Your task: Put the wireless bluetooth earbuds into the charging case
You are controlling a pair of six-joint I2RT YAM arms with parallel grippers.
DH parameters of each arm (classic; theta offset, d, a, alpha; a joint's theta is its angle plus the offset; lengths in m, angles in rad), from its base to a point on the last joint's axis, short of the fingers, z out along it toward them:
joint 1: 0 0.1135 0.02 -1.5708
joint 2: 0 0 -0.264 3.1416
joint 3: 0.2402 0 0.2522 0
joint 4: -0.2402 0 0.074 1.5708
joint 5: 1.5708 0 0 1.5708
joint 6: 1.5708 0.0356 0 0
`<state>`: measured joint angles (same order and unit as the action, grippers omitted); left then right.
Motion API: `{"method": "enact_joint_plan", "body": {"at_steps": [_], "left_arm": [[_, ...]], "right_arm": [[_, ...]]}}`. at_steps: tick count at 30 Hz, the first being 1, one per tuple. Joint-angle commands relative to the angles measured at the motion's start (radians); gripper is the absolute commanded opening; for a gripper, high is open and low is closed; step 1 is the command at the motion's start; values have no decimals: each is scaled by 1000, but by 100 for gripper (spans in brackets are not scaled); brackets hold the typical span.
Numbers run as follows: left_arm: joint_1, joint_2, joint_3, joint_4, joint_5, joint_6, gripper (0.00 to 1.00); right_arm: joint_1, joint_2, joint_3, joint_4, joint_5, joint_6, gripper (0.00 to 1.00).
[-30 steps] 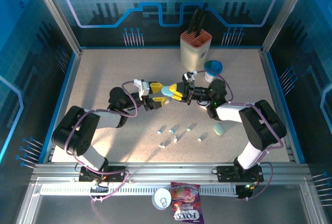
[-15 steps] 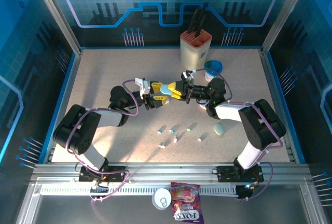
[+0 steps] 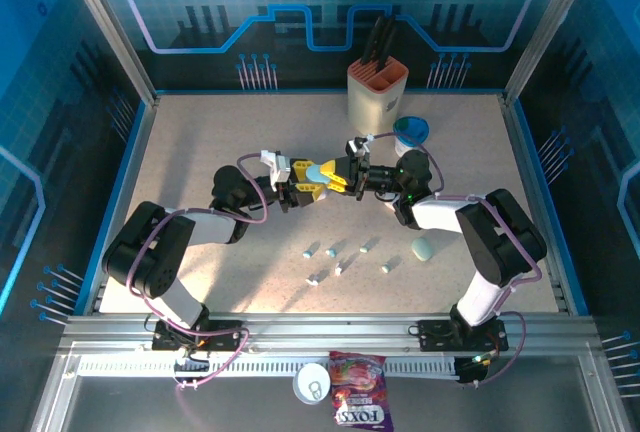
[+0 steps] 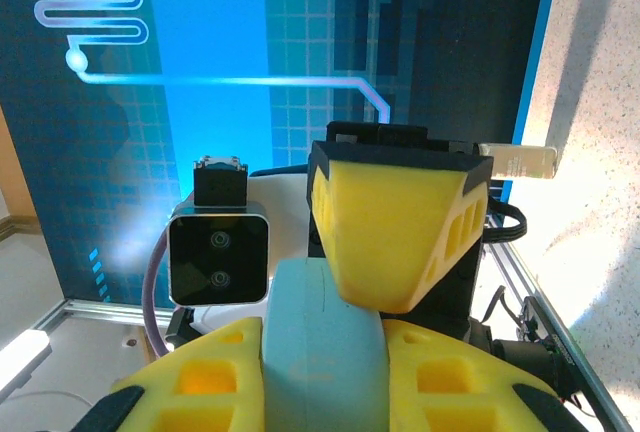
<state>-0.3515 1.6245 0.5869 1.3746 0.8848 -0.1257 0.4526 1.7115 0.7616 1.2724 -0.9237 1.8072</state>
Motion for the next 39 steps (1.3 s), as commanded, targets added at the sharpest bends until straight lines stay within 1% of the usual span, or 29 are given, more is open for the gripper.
{"method": "enact_joint_plan", "body": {"at_steps": [1, 3, 4, 7, 8, 9, 11, 13, 15, 16, 19, 22, 24, 26, 27, 29, 31, 32, 34, 37, 39], "left_arm": [[-6, 14, 18, 27, 34, 5, 36], [-6, 12, 15, 28, 36, 3, 33], [-6, 11, 13, 28, 35, 4, 33], [-6, 6, 7, 27, 34, 7, 32], [-6, 3, 7, 26, 36, 3, 32], [-6, 2, 5, 26, 37, -3, 32], [-6, 0, -1, 25, 36, -6, 32], [-6, -4, -8, 26, 37, -6, 32], [-6, -5, -13, 26, 39, -8, 32], [-6, -1, -13, 26, 41, -14, 32], [-7, 9, -3, 26, 65, -39, 32], [-14, 5, -3, 27, 72, -50, 32], [-21, -5, -8, 26, 74, -55, 33], [-29, -16, -16, 26, 72, -55, 33], [-33, -22, -20, 26, 71, -58, 33], [-39, -27, -25, 27, 68, -66, 33], [-44, -32, -25, 26, 68, -76, 33], [-46, -35, -25, 26, 67, -80, 33], [-51, -45, -28, 26, 62, -84, 33], [-55, -63, -40, 26, 55, -80, 33], [-56, -70, -47, 26, 57, -80, 33]], "right_arm": [[12, 14, 16, 7, -6, -20, 8], [12, 12, 16, -4, -7, -26, 11], [12, 8, 17, -20, -9, -37, 16], [10, -20, 16, -107, -12, -104, 41], [9, -34, 16, -148, -12, -143, 50], [5, -52, 15, -195, -8, -187, 56], [-7, -92, 12, -299, -5, -281, 66], [-21, -138, 8, -412, 9, -385, 73], [-38, -184, 16, -536, 13, -498, 75], [-43, -203, 23, -588, 11, -549, 78], [-69, -266, 61, -790, 6, -744, 82], [-81, -328, 147, -1098, 49, -1031, 83], [-62, -364, 248, -1375, 160, -1264, 84], [-18, -385, 329, -1563, 291, -1448, 86], [8, -388, 360, -1625, 336, -1534, 87], [54, -396, 395, -1682, 380, -1659, 88], [101, -397, 413, -1708, 442, -1737, 89], [135, -397, 431, -1726, 497, -1772, 89], [189, -384, 468, -1756, 599, -1813, 90], [217, -372, 496, -1769, 682, -1832, 91], [220, -373, 499, -1767, 716, -1836, 91]]}}
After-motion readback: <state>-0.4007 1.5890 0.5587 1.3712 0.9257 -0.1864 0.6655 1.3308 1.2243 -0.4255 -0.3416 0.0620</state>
